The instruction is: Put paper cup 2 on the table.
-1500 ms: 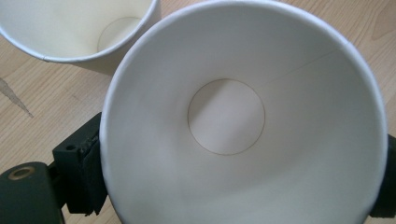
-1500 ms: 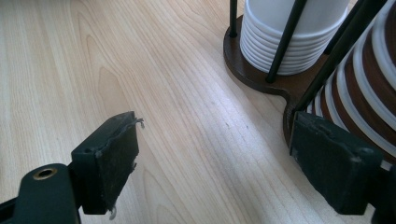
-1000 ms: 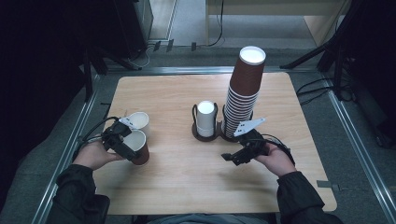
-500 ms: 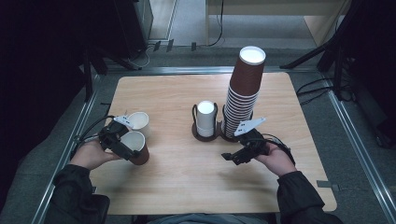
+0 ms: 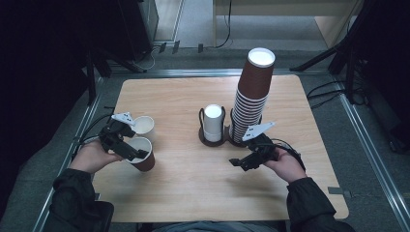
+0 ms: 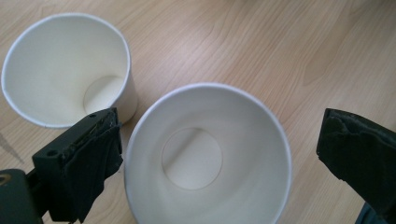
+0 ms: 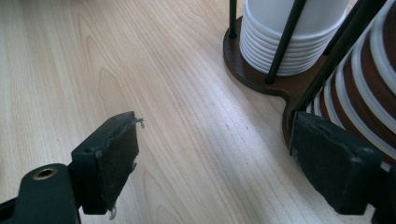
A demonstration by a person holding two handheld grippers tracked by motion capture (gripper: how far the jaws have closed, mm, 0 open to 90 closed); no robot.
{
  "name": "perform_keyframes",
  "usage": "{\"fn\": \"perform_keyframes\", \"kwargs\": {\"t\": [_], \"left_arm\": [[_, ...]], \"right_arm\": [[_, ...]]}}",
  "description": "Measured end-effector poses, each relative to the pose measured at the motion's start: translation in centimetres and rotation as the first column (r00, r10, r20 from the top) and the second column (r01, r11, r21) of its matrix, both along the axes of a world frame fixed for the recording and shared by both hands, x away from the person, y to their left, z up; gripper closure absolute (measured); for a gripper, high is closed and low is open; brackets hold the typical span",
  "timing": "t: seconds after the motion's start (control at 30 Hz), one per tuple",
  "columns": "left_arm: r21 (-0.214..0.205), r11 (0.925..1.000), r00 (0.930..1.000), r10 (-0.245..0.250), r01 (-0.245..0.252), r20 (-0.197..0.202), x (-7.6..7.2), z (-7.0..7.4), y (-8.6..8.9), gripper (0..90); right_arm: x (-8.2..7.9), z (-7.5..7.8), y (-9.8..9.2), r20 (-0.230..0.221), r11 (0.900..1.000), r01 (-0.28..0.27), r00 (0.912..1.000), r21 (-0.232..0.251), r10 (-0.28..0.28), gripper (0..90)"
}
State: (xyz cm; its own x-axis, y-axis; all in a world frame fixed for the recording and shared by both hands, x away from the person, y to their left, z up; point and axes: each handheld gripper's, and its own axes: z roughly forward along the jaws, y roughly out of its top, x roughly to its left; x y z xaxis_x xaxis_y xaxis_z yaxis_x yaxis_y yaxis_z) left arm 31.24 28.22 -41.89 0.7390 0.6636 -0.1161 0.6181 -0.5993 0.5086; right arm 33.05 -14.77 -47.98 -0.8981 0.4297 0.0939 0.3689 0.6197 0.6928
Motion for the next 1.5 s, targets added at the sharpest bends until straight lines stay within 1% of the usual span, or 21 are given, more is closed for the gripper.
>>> {"fn": "perform_keyframes", "kwargs": {"t": [0.07,0.13,0.23,0.3,0.4,0.5,0.63,0.67,0.73,0.8,0.87,0.9,1.0,1.07,1.17,1.27,1.3,1.33,1.5], "left_arm": [[-0.011,0.9999,0.9999,0.004,-0.004,0.01,0.1,0.3,-0.2,0.5],[-0.037,0.9993,0.9998,0.01,-0.01,0.018,0.2,0.5,-0.4,0.5],[-0.063,0.998,0.9997,-0.002,0.004,0.026,0.4,0.7,-1.0,0.4],[-0.07,0.9975,0.9997,-0.01,0.011,0.024,0.6,0.6,-1.4,0.4],[-0.06,0.9979,0.9993,-0.019,0.021,0.033,0.7,0.6,-2.2,0.5],[-0.082,0.9961,0.9992,-0.033,0.035,0.02,0.9,0.7,-3.1,0.5],[-0.065,0.9963,0.9981,-0.054,0.056,0.029,1.0,0.7,-4.6,0.5],[-0.068,0.9957,0.9978,-0.061,0.063,0.025,1.0,0.6,-5.0,0.5],[-0.063,0.9953,0.997,-0.072,0.074,0.03,1.1,0.5,-5.5,0.5],[-0.066,0.9949,0.9968,-0.075,0.077,0.028,1.1,0.4,-6.0,0.5],[-0.064,0.9948,0.9966,-0.077,0.079,0.029,1.2,0.2,-6.5,0.5],[-0.057,0.996,0.9971,-0.067,0.069,0.035,1.2,0.0,-6.9,0.8],[-0.039,0.9964,0.9968,-0.074,0.075,0.032,1.3,-0.4,-7.8,1.2],[-0.048,0.9949,0.9959,-0.088,0.089,0.024,1.4,-0.7,-8.4,1.2],[-0.029,0.9941,0.9939,-0.104,0.105,0.037,1.3,-1.0,-9.6,1.2],[-0.05,0.9922,0.9933,-0.114,0.114,0.02,1.4,-1.4,-10.6,1.2],[-0.06,0.9912,0.993,-0.118,0.118,0.005,1.5,-1.7,-11.0,1.2],[-0.058,0.9907,0.9923,-0.124,0.124,-0.003,1.5,-1.8,-11.3,1.2],[-0.064,0.9898,0.9918,-0.126,0.127,0.022,1.6,-2.4,-13.0,1.2]], "right_arm": [[-0.1,0.0,0.1,0.0,1.0,-0.002,1.0,-0.003,0.002,16.1],[-0.3,0.1,0.1,0.001,1.0,-0.005,1.0,-0.001,0.005,16.1],[-0.4,0.1,0.1,0.002,1.0,-0.003,1.0,-0.002,0.003,16.1],[-0.4,0.1,0.1,0.002,1.0,-0.001,1.0,-0.004,0.001,16.1],[-0.5,0.1,0.0,0.002,1.0,-0.001,1.0,-0.004,0.001,16.1],[-0.6,0.1,0.0,0.002,1.0,0.001,1.0,-0.005,-0.001,16.1],[-0.8,0.1,-0.1,0.005,1.0,-0.001,1.0,-0.007,0.001,16.1],[-0.8,0.1,-0.1,0.005,1.0,0.0,1.0,-0.007,0.0,16.1],[-0.9,0.0,-0.1,0.003,1.0,0.003,1.0,-0.007,-0.003,16.1],[-0.9,0.0,-0.2,0.004,1.0,0.005,1.0,-0.007,-0.005,16.1],[-0.9,0.0,-0.2,0.004,1.0,0.005,1.0,-0.007,-0.005,16.1],[-0.9,0.0,-0.2,0.005,1.0,0.004,1.0,-0.007,-0.004,16.1],[-1.0,0.0,-0.3,0.004,0.9999,0.009,1.0,-0.009,-0.009,16.1],[-1.0,0.1,-0.3,0.005,0.9999,0.009,0.9999,-0.009,-0.009,16.1],[-1.0,0.1,-0.4,0.004,0.9999,0.011,0.9999,-0.007,-0.011,16.1],[-1.0,0.1,-0.3,0.005,0.9999,0.009,1.0,-0.01,-0.009,16.1],[-1.0,0.0,-0.3,0.005,0.9999,0.009,1.0,-0.01,-0.009,16.1],[-1.0,0.0,-0.3,0.005,0.9999,0.008,1.0,-0.01,-0.008,16.1],[-1.0,-0.1,-0.3,0.001,0.9999,0.006,1.0,-0.013,-0.006,16.1]]}}
